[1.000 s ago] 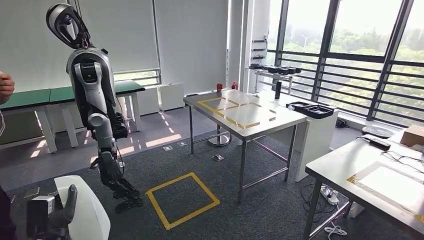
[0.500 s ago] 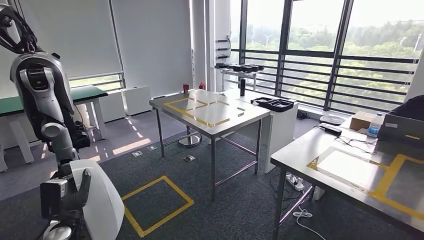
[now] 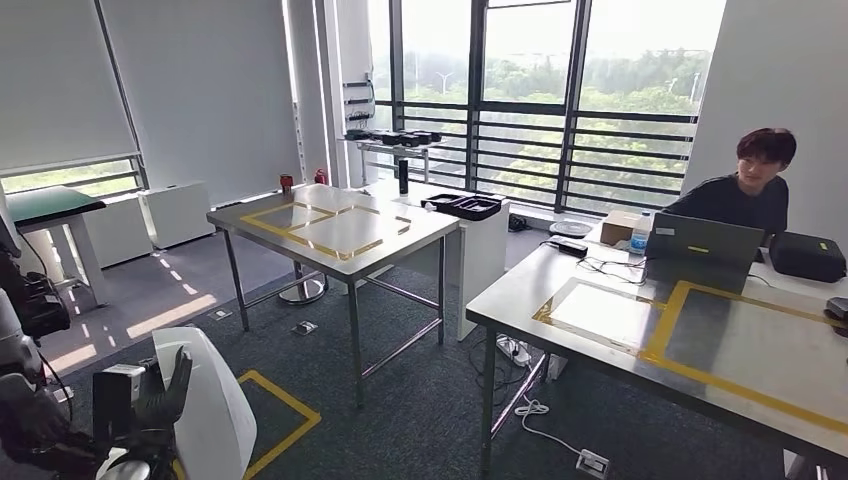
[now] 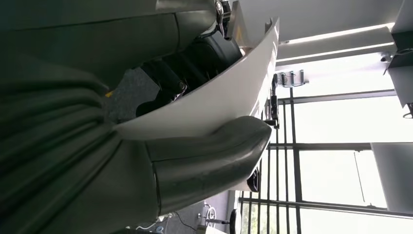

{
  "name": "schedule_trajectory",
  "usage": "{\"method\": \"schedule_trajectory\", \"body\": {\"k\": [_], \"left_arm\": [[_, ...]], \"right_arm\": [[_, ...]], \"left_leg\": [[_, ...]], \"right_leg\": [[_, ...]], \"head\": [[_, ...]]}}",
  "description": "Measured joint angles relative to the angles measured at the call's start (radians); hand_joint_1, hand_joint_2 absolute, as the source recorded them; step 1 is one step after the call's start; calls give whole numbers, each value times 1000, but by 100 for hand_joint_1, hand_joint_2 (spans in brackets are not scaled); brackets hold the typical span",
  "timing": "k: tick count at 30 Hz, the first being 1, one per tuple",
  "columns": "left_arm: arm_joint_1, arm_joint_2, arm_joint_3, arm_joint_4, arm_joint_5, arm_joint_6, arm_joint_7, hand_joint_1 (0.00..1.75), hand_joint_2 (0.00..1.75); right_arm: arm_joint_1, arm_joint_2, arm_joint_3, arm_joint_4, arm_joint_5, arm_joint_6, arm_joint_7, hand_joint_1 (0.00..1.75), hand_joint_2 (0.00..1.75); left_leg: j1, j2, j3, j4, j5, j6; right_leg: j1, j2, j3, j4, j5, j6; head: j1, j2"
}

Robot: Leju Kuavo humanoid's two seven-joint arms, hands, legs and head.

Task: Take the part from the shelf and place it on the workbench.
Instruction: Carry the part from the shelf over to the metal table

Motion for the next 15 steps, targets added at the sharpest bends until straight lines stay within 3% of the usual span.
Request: {"method": "schedule_trajectory", "body": {"k": [1, 3, 5, 7, 8, 9, 12, 13, 15], "left_arm": [[4, -7, -3, -3, 0, 0, 0, 175, 175], [7, -18, -9, -9, 1, 2, 0, 175, 175], [10, -20, -11, -12, 1, 10, 0, 175, 175], [13, -21, -13, -12, 1, 26, 0, 175, 175], [14, -22, -14, -11, 1, 35, 0, 175, 175], [15, -22, -16, -11, 1, 44, 0, 175, 175], [13, -21, -22, -12, 1, 66, 0, 175, 175], [12, -19, -23, -12, 1, 70, 0, 175, 175], [11, -17, -27, -11, 1, 76, 0, 175, 175]], "right_arm": [[3, -1, 0, 0, 0, 0, 0, 0, 0], [6, -2, 1, 0, -1, -1, -1, 0, 0], [3, -3, 1, 0, -3, 0, -2, 0, 0], [4, -3, 1, 0, -3, 2, -1, 0, 0], [6, -3, 1, 0, -3, 3, -1, 0, 0], [8, -3, 1, 0, -3, 4, -1, 0, 0], [8, -4, 1, 0, -1, 7, -1, 0, 0], [8, -4, 1, 0, 0, 8, 0, 0, 0], [10, -4, 1, 0, 1, 10, 1, 0, 0]], "left_leg": [[0, 12, 1, -4, 3, 7], [2, 37, 2, -12, 10, 22], [-2, 66, 2, -14, 12, 32], [-6, 95, 1, -14, 11, 34], [-7, 109, 1, -14, 10, 35], [-7, 122, 2, -13, 10, 34], [-12, 155, 4, -11, 5, 26], [-14, 164, 5, -11, 3, 22], [-17, 184, 8, -13, 0, 12]], "right_leg": [[0, -3, -3, 0, 1, 6], [5, -53, -29, 45, -28, 13], [8, -113, -86, 167, -90, 16], [7, -130, -132, 273, -127, 17], [7, -133, -130, 277, -122, 17], [8, -137, -106, 241, -101, 16], [17, -186, 9, 41, -35, 3], [21, -196, 27, 8, -29, -2], [24, -183, 30, -3, -27, -13]], "head": [[0, 0], [3, 0], [6, 0], [7, 0], [8, 0], [8, 0], [9, 0], [9, 0], [8, 0]]}}
